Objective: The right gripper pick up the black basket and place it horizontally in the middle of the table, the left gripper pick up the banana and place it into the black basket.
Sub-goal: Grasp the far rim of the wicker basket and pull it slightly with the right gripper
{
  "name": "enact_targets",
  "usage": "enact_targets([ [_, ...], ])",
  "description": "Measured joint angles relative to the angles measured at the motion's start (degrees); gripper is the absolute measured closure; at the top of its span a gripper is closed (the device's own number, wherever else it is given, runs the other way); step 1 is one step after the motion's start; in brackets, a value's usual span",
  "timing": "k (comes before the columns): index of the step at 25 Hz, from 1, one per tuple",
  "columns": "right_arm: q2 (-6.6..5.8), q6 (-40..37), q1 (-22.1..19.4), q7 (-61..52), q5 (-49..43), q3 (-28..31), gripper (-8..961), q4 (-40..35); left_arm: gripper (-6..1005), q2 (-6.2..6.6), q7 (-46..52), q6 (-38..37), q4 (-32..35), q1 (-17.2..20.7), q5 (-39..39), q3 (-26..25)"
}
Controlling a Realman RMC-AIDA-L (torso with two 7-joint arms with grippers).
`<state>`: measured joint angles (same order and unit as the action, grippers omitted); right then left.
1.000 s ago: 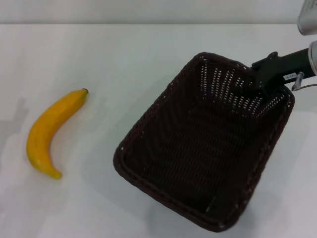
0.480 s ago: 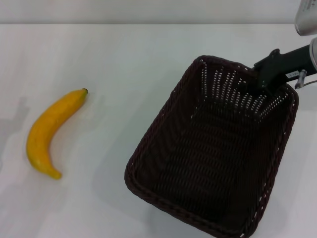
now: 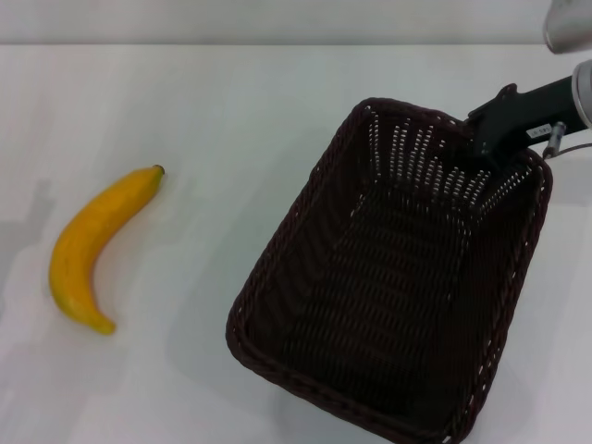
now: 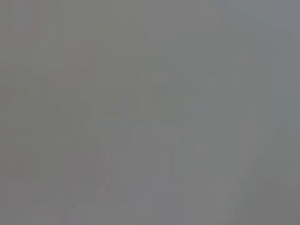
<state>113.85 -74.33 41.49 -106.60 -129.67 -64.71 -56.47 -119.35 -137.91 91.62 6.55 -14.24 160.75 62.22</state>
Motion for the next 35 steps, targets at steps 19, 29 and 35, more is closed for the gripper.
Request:
enact_targets([
  [19, -1.46, -9.36, 1.85, -34.08, -9.0, 0.65, 753, -11.62, 131, 0.12, 0.01, 0.33, 0.39, 0.05, 0.0, 0.0],
  [29, -2.72, -12.37, 2.3, -48.61, -8.86, 3.07, 787, -12.36, 131, 0.23, -0.31, -0.13, 0.38, 0.49, 0.33, -0.33],
  [35, 0.08, -12.3, -1.72, -52.13, -8.06, 7.93, 791, -14.35, 132, 0.33, -0.34, -0.93, 0.46, 0.69, 0.43, -0.44],
])
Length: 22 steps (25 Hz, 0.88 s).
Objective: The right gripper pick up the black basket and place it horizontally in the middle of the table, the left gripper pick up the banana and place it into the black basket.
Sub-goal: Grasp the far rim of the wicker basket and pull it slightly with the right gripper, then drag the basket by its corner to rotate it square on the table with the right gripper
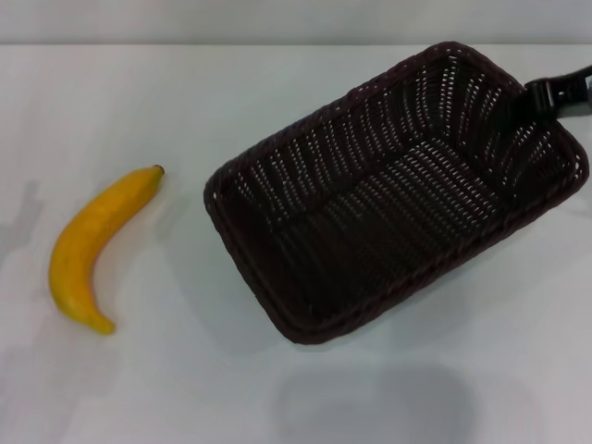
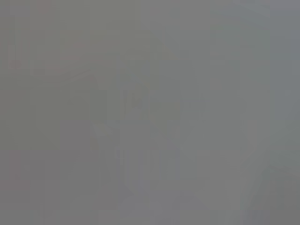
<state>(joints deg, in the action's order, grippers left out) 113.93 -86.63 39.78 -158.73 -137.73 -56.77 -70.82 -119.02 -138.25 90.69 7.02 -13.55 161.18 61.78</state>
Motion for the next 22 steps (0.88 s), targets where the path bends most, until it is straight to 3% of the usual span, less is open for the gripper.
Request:
enact_targets([
  [11, 2.22, 3.39, -8.65, -3.97, 7.88, 3.37, 791, -4.7, 132, 0.28, 0.26, -0.53, 0.65, 0.19, 0.02, 0.0],
  [22, 2.17, 12.34, -18.76, -3.91, 19.81, -2.61, 790, -4.51, 132, 0.71, 0.26, -1.78, 0.8, 0.22, 0.16, -0.11],
])
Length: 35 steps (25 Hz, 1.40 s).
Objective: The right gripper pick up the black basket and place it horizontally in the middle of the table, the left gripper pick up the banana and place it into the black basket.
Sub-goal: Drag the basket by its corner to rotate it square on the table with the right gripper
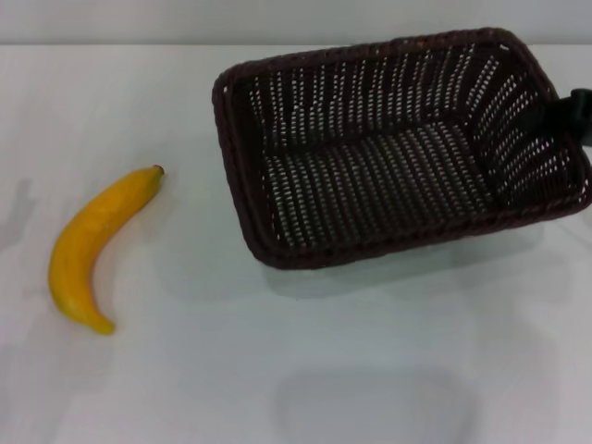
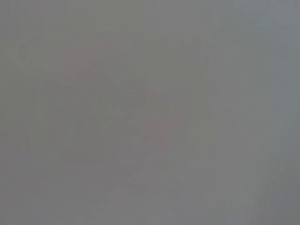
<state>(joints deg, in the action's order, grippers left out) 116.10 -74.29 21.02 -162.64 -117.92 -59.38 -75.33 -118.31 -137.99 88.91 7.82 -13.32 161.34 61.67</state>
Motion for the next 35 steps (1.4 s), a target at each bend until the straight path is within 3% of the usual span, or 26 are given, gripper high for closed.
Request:
enact_targets([
  [22, -0.22, 15.42, -4.9, 1.19, 9.86, -18.95, 790, 2.68, 132, 0.54, 0.09, -0.37, 0.01, 0.76, 0.64, -0.06],
  [35, -0.35, 20.24, -5.09, 3.77, 13.99, -23.34, 791, 4.05, 132, 0.51, 0.09, -0.03, 0.01, 0.76, 0.34, -0.06],
])
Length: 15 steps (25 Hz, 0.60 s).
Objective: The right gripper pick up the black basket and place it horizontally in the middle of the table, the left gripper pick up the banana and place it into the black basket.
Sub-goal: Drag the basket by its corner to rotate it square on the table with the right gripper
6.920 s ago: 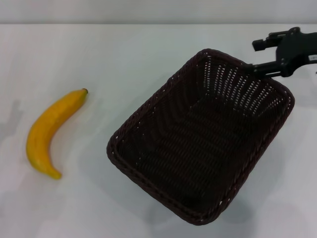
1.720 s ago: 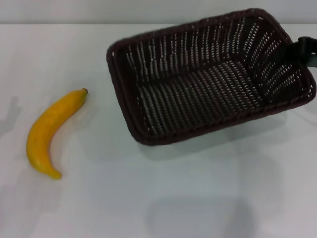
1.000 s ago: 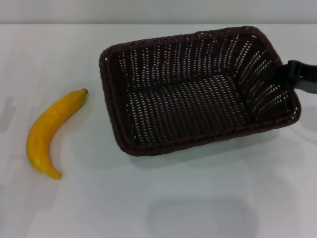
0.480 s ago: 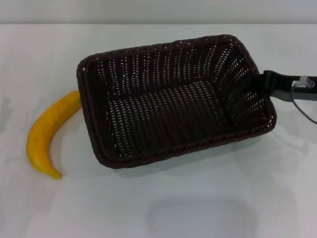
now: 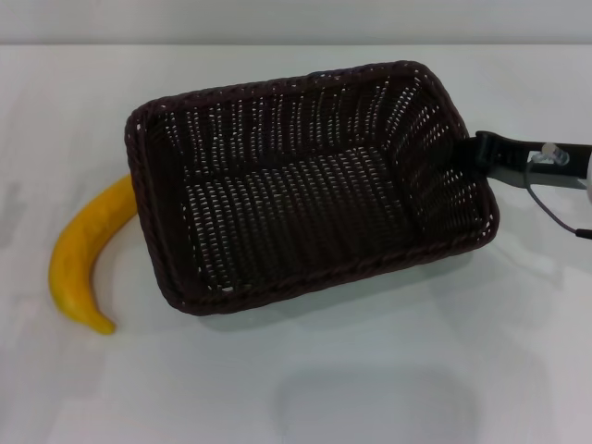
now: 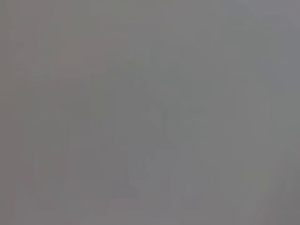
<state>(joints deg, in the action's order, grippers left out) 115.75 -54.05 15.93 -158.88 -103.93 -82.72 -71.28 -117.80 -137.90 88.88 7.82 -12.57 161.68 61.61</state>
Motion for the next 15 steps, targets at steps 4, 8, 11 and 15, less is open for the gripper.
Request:
enact_targets([
  [4, -0.07, 0.53, -0.04, 0.4, 0.14, -0.71, 791, 0.5, 132, -0.04, 0.03, 0.01, 0.0, -0.03, -0.04, 0.0],
  [8, -0.09, 0.82, 0.07, 0.68, 0.33, -1.15, 791, 0.67, 132, -0.01, 0.08, -0.08, 0.0, -0.16, -0.06, 0.14],
  [11, -0.09, 1.24, 0.11, 0.7, 0.37, -1.39, 791, 0.71, 132, 0.03, 0.08, -0.15, 0.0, -0.17, -0.06, 0.17],
  [15, -0.09, 1.62, 0.15, 0.76, 0.53, -1.87, 791, 0.73, 133, 0.03, 0.09, -0.25, 0.0, -0.19, -0.06, 0.13],
])
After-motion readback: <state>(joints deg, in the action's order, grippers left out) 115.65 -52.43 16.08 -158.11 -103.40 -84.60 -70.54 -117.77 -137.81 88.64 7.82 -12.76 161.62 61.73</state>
